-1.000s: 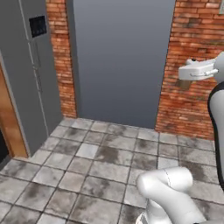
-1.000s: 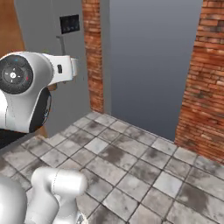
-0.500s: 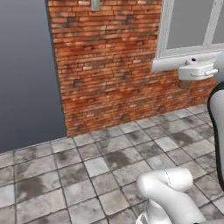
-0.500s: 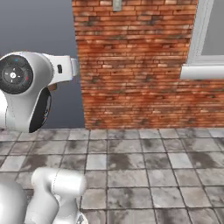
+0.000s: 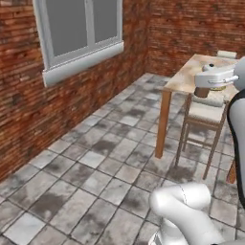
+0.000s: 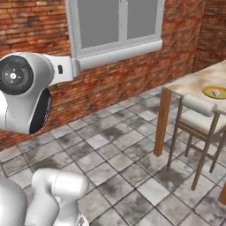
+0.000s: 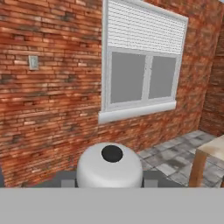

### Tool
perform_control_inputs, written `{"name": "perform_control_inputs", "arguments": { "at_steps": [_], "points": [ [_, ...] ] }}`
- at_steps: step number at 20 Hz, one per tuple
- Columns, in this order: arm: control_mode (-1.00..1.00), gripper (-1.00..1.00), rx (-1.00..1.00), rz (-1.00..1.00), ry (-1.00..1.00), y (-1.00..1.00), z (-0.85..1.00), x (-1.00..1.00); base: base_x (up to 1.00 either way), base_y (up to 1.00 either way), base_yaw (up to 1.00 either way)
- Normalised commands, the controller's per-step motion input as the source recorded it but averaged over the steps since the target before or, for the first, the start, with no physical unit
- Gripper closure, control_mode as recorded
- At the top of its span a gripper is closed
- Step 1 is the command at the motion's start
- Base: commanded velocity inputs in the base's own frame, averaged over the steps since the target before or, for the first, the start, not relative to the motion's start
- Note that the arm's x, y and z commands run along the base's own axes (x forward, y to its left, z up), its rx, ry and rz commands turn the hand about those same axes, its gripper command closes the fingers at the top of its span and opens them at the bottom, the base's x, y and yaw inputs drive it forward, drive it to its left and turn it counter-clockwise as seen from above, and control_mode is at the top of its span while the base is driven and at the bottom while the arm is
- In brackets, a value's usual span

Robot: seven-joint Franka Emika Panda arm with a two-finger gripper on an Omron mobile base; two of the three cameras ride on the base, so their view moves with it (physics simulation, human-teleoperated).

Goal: Retrieve the shaker from the cabinet and place it next the steak on a plate on the dining table.

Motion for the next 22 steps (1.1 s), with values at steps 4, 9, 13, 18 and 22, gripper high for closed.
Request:
{"name": "perform_control_inputs", "arguments": {
  "at_steps": [4, 9, 13, 18, 22],
  "points": [
    [1.00, 1.00, 0.00, 0.00, 0.00, 0.00, 0.00, 0.00, 0.00, 0.00, -1.00],
    [1.00, 1.00, 0.00, 0.00, 0.00, 0.00, 0.00, 0.00, 0.57, 0.72, -0.71],
    [1.00, 1.00, 0.00, 0.00, 0.00, 0.00, 0.00, 0.00, 1.00, 0.39, -0.20],
    [1.00, 1.00, 0.00, 0.00, 0.00, 0.00, 0.00, 0.00, 1.00, -0.31, 0.01],
    [1.00, 1.00, 0.00, 0.00, 0.00, 0.00, 0.00, 0.00, 1.00, -1.00, -0.10]
  ]
}}
